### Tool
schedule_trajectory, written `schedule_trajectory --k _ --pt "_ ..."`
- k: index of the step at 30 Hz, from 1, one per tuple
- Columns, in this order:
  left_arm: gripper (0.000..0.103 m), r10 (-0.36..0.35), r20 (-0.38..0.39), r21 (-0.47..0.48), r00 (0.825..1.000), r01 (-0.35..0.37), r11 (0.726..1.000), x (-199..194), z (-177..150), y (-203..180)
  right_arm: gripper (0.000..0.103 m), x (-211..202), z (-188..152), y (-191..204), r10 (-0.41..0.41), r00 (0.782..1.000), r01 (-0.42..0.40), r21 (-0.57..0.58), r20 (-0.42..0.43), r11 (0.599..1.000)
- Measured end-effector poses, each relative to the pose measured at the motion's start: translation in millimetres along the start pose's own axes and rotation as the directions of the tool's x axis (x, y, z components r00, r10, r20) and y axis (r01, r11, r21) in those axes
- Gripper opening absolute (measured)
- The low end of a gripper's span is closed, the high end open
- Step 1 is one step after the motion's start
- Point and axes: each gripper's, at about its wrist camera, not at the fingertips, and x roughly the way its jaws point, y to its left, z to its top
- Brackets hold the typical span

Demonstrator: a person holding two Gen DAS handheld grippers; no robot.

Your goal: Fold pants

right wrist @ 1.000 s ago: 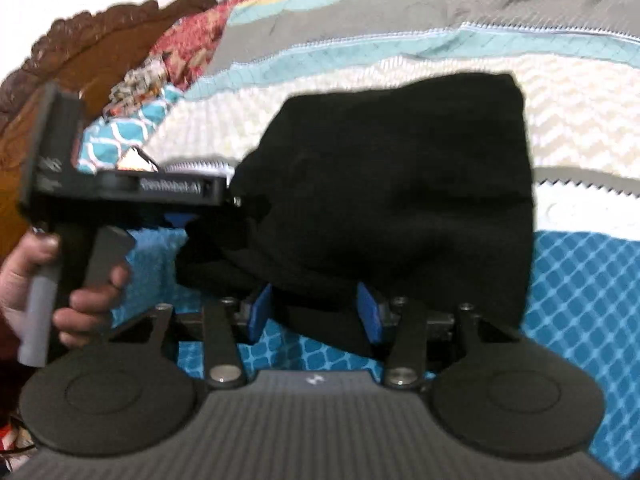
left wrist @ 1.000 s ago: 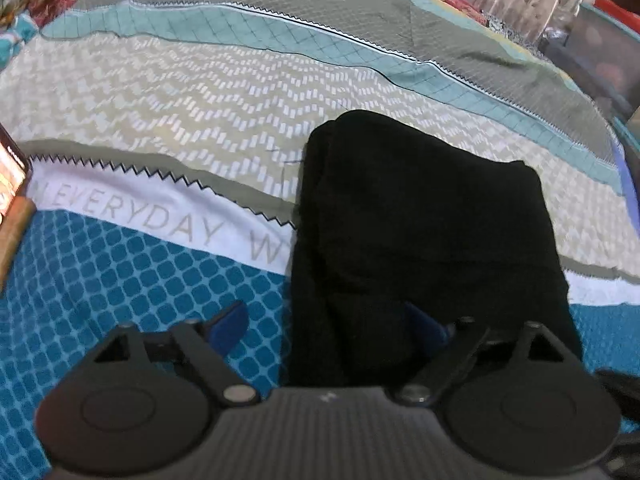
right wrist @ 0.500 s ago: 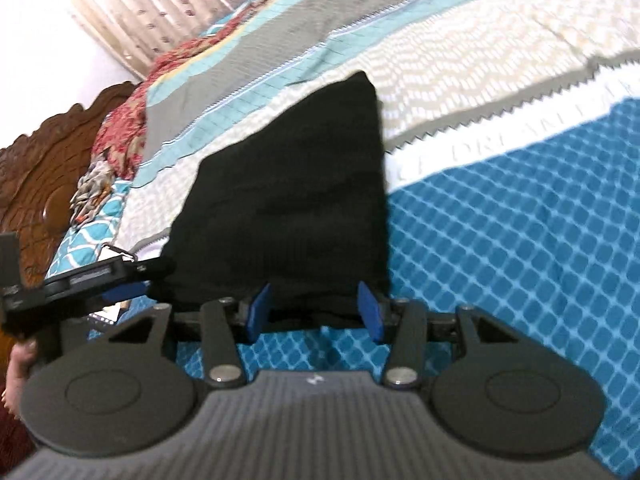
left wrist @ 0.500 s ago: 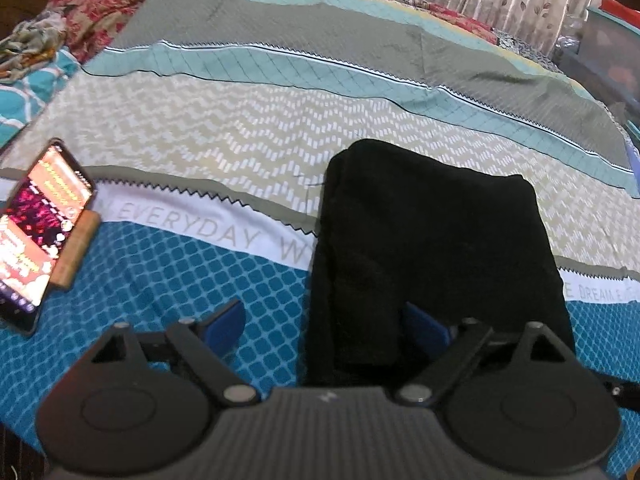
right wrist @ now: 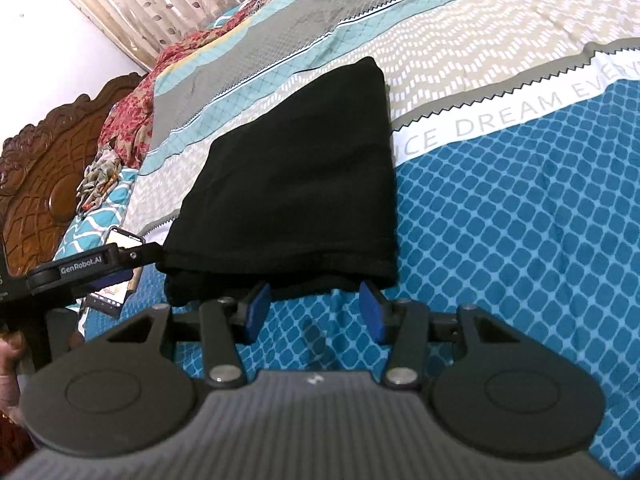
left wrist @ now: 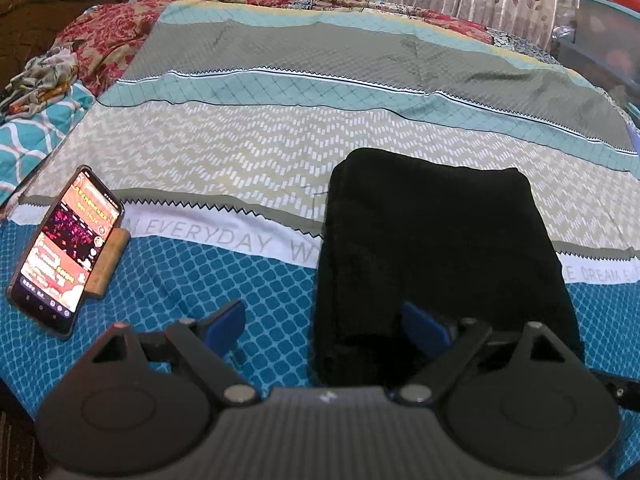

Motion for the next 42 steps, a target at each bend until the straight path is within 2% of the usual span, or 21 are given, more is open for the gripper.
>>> schedule_trajectory --k 9,15,17,20,24,27,30,32,33,34,35,36,38,42 --pt "0.089 0.030 0.012 0.022 0.999 -0.030 0.999 -2 -3 1 0.052 -1 2 -6 0.004 1.000 -0.005 0.013 0.009 1.000" --pt "0.089 0.026 -0.007 -0.021 1.000 -0.026 0.999 4 -10 22 0.052 0 4 -7 -0.003 1.000 0.003 0.016 0.011 1.000" --pt "0.090 0.000 -0.006 -0.059 1.000 0.000 0.998 2 -11 35 0.052 -2 6 -8 -0.003 1.000 0.002 0.021 0.023 1.000" --pt "0.094 -0.084 -0.002 -0.138 0.996 0.083 0.987 0 -10 56 0.055 -6 11 -11 0.006 0.999 -0.007 0.033 0.054 0.999" --pt "0.094 -0.212 0.018 -0.239 0.977 0.210 0.948 2 -1 72 0.058 -8 19 -12 0.016 0.997 -0.019 0.045 0.080 0.999" --pt "0.094 -0.256 0.014 -0.254 0.966 0.251 0.934 10 5 67 0.059 -2 24 -12 -0.001 0.997 -0.003 0.044 0.073 0.999" --pt "0.085 -0.249 -0.014 -0.205 0.968 0.241 0.949 23 8 49 0.059 8 29 -15 -0.007 0.999 0.005 0.058 0.049 0.998" --pt "0.061 -0.242 -0.052 -0.166 0.969 0.230 0.959 38 6 37 0.059 19 31 -16 -0.019 0.999 0.017 0.067 0.026 0.998" --pt "0.058 -0.235 -0.071 -0.148 0.969 0.223 0.964 45 4 33 0.058 25 32 -16 -0.031 0.999 0.030 0.061 0.014 0.998" --pt "0.055 -0.228 -0.081 -0.136 0.970 0.216 0.967 51 2 30 0.047 28 32 -16 -0.044 0.999 0.044 0.047 0.005 0.998" --pt "0.054 -0.221 -0.078 -0.127 0.972 0.211 0.969 54 0 28 0.027 33 32 -14 -0.074 0.997 0.074 0.018 -0.002 0.997" --pt "0.053 -0.219 -0.073 -0.120 0.973 0.210 0.970 55 -2 27 0.022 35 32 -13 -0.093 0.996 0.093 -0.009 -0.006 0.996" --pt "0.050 -0.221 -0.067 -0.117 0.973 0.212 0.970 53 -4 27 0.018 35 30 -12 -0.100 0.995 0.099 -0.033 -0.003 0.994" --pt "0.049 -0.233 -0.063 -0.140 0.970 0.223 0.965 53 -10 34 0.017 37 25 -4 -0.122 0.992 0.121 -0.111 -0.001 0.986"
